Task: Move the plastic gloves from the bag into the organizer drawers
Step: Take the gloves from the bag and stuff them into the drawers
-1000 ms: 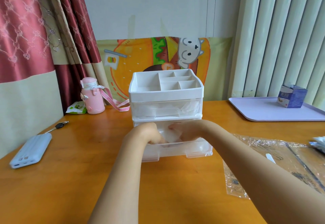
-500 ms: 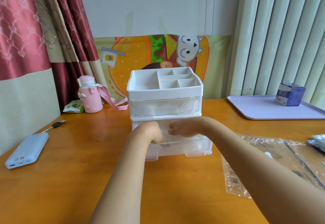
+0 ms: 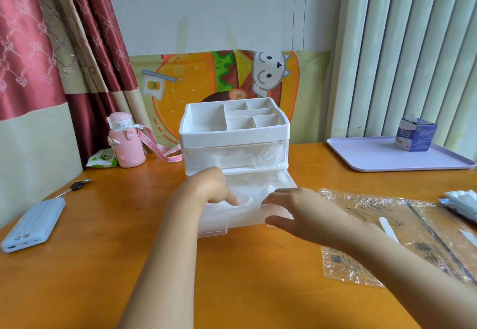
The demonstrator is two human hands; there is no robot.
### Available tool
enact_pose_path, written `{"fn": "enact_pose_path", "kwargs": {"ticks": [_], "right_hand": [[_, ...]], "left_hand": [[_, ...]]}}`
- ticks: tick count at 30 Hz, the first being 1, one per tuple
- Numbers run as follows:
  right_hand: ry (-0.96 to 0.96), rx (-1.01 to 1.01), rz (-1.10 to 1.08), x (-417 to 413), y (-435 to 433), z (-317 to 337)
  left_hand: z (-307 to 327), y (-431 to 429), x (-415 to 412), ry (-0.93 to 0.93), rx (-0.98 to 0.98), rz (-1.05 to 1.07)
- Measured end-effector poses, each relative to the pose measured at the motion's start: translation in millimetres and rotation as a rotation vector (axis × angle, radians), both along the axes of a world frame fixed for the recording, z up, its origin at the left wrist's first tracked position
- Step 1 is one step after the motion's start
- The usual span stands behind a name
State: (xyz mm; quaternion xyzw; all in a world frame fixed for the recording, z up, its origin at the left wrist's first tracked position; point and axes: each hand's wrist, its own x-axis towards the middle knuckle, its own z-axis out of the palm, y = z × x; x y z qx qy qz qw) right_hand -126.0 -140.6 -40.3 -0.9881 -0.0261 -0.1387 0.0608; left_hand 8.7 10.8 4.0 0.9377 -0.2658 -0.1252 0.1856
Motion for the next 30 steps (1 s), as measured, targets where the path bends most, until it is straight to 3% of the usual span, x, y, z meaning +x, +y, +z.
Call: {"fn": "enact_pose_path", "kwargs": {"ticks": [6,12,16,19,30], "right_hand": [[-0.419,0.087,-0.026,-13.7,-26.7,-18.6],[-0.212,0.286,-0.11,-13.8,-41.7,-16.8],[-0.231,0.47,-0.111,-14.3,-37.8,-19.5],[-0.236,0.633,-0.178,-14.4,-29.0,-23.9],[-0.295,0.682,-0.261,-2.1,-24.2,-11.8]], "left_hand": [[16.3,36.3,1.1,0.004,-0.27,0.052],[5.1,61.9,-9.4,0.02,-0.076,-0.022],[-6.0,67.6,-19.3,-0.029,-0.236,-0.009],[-18.5,70.4,-25.1,-0.035,-0.25,-0.036],[-35.5,81.2,5.7,-0.094,-0.476,0.086]]}}
